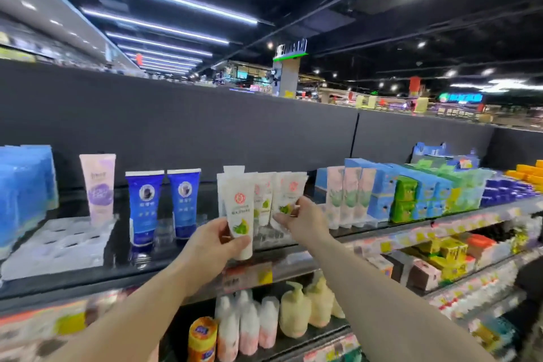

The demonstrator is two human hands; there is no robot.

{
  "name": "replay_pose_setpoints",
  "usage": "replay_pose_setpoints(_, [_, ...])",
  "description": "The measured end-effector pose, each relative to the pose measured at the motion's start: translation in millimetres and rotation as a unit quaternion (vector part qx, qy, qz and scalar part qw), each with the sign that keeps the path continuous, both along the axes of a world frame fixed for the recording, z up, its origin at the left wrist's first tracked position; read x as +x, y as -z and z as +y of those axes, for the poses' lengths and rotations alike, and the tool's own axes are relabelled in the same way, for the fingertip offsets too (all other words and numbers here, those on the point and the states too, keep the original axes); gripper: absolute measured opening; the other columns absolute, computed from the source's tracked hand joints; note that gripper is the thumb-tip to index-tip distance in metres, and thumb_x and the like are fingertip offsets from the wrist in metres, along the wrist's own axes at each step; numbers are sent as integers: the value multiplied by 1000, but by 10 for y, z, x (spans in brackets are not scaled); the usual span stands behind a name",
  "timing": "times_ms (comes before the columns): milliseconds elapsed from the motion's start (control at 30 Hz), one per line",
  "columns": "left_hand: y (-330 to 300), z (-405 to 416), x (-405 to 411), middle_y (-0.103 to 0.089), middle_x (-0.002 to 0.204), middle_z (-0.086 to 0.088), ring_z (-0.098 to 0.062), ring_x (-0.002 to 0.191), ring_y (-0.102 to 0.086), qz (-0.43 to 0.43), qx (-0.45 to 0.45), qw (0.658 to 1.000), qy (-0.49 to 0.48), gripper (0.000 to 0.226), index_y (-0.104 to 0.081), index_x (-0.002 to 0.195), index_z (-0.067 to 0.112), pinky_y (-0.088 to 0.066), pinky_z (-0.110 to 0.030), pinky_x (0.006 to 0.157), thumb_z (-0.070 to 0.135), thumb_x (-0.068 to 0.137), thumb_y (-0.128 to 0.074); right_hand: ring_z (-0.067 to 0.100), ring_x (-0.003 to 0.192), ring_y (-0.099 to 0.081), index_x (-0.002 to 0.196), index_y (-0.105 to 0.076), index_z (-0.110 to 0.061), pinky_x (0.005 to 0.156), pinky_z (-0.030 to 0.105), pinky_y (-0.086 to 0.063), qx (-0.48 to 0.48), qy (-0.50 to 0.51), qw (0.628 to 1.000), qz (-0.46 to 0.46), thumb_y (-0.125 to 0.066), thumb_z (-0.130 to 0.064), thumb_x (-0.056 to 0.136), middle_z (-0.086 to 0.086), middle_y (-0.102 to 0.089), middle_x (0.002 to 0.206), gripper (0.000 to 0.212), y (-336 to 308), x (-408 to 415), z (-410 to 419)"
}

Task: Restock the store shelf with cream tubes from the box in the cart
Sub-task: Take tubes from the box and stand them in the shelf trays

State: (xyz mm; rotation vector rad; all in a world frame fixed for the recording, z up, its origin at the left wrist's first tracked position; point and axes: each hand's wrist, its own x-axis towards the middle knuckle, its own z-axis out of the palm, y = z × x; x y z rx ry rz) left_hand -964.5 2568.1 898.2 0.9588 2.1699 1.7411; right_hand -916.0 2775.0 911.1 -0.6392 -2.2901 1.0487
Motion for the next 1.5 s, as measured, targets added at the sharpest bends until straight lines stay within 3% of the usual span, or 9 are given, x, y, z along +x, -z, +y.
replay_pose_setpoints(167, [-31,192,19,-68,98,21,7,88,-63,-11,3,997,-80,21,-60,102,36,-47,-8,63,19,91,-66,17,95,-65,106,-58,-17,78,27,-48,15,-87,996,-20,-75,-32,83,-7,-67,99,32,96,-298,218])
replay_pose_setpoints(267, [-4,274,49,-66,99,21,5,91,-62,-23,-3,993,-112,23,-59,106,36,-46,-10,64,21,91,-66,14,100,-65,103,-56,-26,89,39,-55,45,-127,990,-45,-73,-38,83,-10,-68,106,29,188,-413,293])
replay_pose_setpoints(467, [-12,385,85,-65,107,18,-4,101,-62,-24,-18,991,-128,25,-54,107,39,-50,-20,74,22,91,-65,14,94,-62,106,-53,-25,82,36,-57,106,-130,979,-116,-67,-31,90,-5,-63,112,23,162,-551,408])
replay_pose_setpoints(733, [-38,428,98,-66,116,12,-8,106,-64,-21,-2,991,-131,31,-55,116,33,-56,-32,88,19,91,-65,15,99,-58,103,-48,-26,84,30,-55,74,-131,977,-151,-65,-23,91,-5,-58,112,21,156,-553,354])
replay_pose_setpoints(833, [-68,470,111,-65,120,13,-8,108,-63,-15,10,991,-129,40,-52,125,32,-57,-29,85,18,90,-66,13,95,-60,108,-59,-21,84,30,-54,-1,-136,984,-117,-69,-31,88,-7,-62,108,24,68,-421,390])
replay_pose_setpoints(967, [-160,588,126,-66,112,15,-3,101,-64,-11,39,992,-117,37,-53,120,30,-56,-21,76,15,90,-67,8,90,-62,116,-61,-22,77,25,-53,19,-145,989,31,-70,-35,86,-13,-63,100,33,-153,-45,417])
replay_pose_setpoints(1067, [-197,738,147,-67,108,16,-4,101,-64,4,39,994,-104,30,-58,117,31,-56,-25,81,19,90,-67,5,94,-66,115,-60,-30,84,28,-55,-8,-300,954,-27,-76,-29,81,-12,-69,102,37,-242,149,319])
replay_pose_setpoints(1267, [-191,890,156,-73,104,13,-10,100,-69,-76,95,992,-38,19,-68,106,34,-58,-29,82,21,95,-60,5,90,-67,112,-62,-31,83,30,-56,43,-266,963,-19,-79,-27,79,-13,-71,97,37,-264,179,424])
replay_pose_setpoints(1500, [-261,997,169,-68,100,10,-8,90,-63,-41,54,993,-93,25,-66,118,23,-56,-22,73,29,94,-62,2,89,-64,108,-63,-30,72,20,-52,46,-240,970,10,-76,-26,83,-15,-69,98,29,-292,80,472])
